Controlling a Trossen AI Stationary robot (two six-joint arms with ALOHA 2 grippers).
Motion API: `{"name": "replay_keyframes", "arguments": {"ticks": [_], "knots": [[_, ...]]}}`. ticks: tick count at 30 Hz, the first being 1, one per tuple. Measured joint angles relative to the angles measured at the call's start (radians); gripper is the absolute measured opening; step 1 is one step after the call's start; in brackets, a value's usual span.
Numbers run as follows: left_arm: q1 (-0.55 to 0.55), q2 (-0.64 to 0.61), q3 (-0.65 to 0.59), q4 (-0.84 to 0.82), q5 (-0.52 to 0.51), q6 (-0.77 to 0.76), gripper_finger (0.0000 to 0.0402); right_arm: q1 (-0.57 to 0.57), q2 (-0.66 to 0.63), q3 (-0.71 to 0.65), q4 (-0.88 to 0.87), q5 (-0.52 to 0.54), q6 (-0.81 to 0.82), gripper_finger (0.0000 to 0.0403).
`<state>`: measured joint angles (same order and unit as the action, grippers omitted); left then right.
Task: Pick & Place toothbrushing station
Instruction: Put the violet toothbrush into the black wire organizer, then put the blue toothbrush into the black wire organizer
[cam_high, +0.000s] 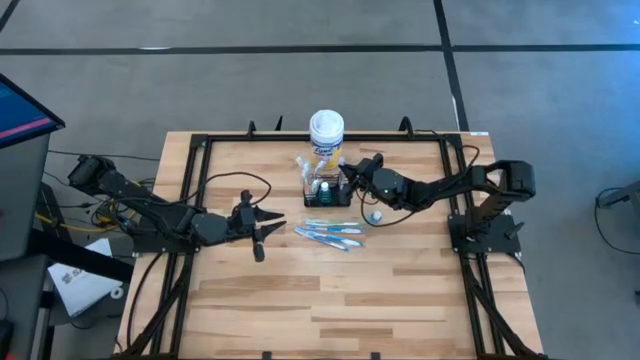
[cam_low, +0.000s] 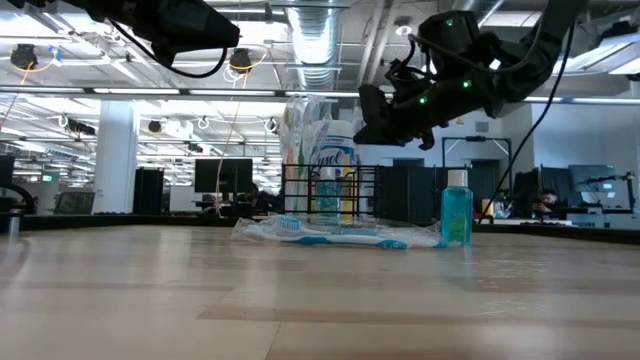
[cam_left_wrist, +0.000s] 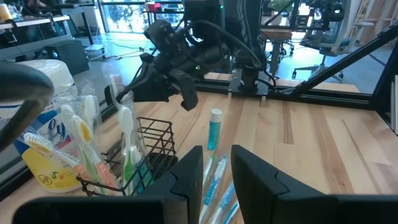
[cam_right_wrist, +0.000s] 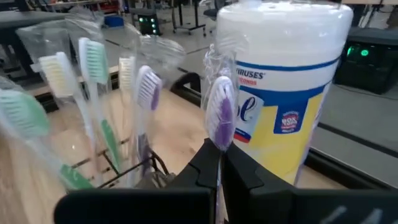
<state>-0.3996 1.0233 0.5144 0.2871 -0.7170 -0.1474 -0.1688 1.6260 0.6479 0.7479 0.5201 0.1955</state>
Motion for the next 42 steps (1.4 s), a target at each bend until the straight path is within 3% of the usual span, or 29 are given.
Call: {"name": "replay_keyframes", "arguments": {"ticks": [7,30,42], "knots": [[0.0,0.0,0.0,0.0,0.0,0.0,0.0077,0.005,-0.002,0.0,0.001,-0.002,-0.012,0.0014],[0.0,0.0,0.0,-0.003,0.0,0.0,0.0077,0.002,-0.003,0.0,-0.014,-0.05,-0.058,0.0144],[0.0,0.0,0.0,-0.004,0.0,0.0,0.0077,0.003,-0.13,0.001,-0.133,-0.04,-0.091,0.0155]]}}
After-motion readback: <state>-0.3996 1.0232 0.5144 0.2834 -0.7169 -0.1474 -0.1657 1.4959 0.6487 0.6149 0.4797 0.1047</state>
